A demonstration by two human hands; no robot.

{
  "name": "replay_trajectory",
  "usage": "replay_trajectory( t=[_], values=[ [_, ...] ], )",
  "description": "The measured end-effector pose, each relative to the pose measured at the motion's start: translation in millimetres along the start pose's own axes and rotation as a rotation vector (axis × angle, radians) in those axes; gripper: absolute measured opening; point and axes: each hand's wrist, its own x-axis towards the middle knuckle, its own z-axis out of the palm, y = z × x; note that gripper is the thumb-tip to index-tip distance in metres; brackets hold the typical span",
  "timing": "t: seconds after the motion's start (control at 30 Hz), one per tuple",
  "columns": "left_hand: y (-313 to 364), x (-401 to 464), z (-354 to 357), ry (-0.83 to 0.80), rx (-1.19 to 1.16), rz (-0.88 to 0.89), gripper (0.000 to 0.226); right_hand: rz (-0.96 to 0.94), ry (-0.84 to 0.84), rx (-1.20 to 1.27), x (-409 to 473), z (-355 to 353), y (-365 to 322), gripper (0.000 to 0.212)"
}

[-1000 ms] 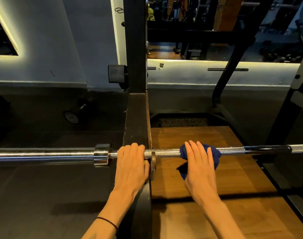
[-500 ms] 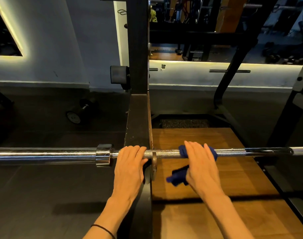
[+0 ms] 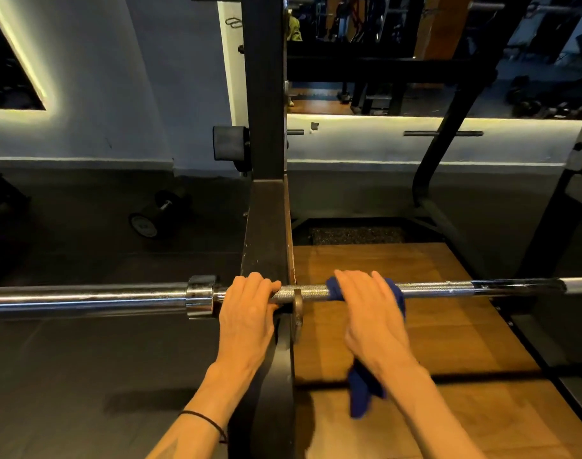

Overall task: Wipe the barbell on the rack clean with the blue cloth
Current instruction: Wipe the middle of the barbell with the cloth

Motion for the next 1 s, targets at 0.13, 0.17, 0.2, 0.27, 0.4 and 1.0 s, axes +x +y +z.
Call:
replay_trajectory(
  t=[0.13,0.17,0.2,0.27,0.4,1.0],
  values=[
    [4,4,3,0.029,0.113,-0.01,0.03,0.171,0.031,-0.028,-10,1,35,0.072],
    [5,5,4,0.028,0.137,-0.018,0.031,0.216,0.029,-0.043,-9,1,30,0.074],
    [6,5,4,0.019,0.16,-0.019,0.033,0.25,0.029,-0.039,-9,2,22,0.079],
    [8,1,4,-0.021,0.221,0.016,0.04,0.225,0.026,-0.023,-5,1,1,0.086],
    [10,-1,-2,-0.105,0.265,0.054,0.047,-0.038,-0.121,0.031,9,1,-44,0.087],
    [4,21,-22,-0.375,-0.108,-0.051,0.026,0.161,-0.047,-0.033,4,-9,-5,0.085]
  ],
)
